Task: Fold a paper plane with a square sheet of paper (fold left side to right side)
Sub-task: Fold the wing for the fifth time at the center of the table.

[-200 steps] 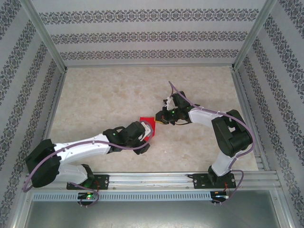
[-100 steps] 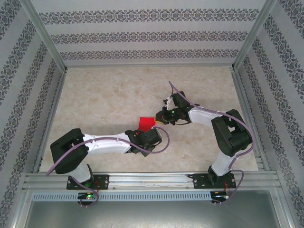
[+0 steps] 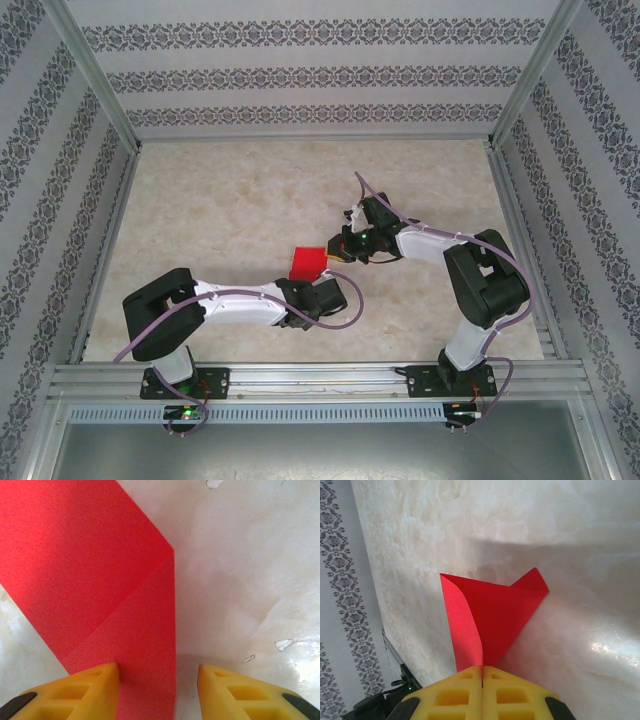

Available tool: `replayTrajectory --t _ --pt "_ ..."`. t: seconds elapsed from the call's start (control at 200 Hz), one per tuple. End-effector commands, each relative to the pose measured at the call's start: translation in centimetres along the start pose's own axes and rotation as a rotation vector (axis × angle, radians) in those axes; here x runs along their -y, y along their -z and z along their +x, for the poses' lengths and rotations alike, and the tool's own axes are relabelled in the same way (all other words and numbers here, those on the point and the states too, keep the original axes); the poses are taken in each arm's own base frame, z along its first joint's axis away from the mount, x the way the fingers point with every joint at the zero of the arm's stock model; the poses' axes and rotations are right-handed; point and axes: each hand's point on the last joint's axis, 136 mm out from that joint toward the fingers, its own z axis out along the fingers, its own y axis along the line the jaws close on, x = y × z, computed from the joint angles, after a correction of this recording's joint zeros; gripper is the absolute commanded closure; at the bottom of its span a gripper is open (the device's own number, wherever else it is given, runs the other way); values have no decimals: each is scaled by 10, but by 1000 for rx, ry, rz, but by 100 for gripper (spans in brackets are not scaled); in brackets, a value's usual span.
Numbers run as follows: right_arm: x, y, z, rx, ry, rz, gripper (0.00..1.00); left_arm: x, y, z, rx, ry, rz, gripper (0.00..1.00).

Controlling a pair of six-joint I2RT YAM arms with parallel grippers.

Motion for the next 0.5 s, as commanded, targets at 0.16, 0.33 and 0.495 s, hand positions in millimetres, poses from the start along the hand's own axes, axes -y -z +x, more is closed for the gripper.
replayTrajectory --t 0.16,0.33,0.495 --pt "6 -1 -6 6 -8 16 100 -6 2 2 -18 -39 -75 58" --pt "7 -2 -6 6 -9 19 100 -8 2 3 -16 -41 -87 66" --pt "11 -2 -7 9 -14 30 100 -8 3 2 -6 -31 -82 79"
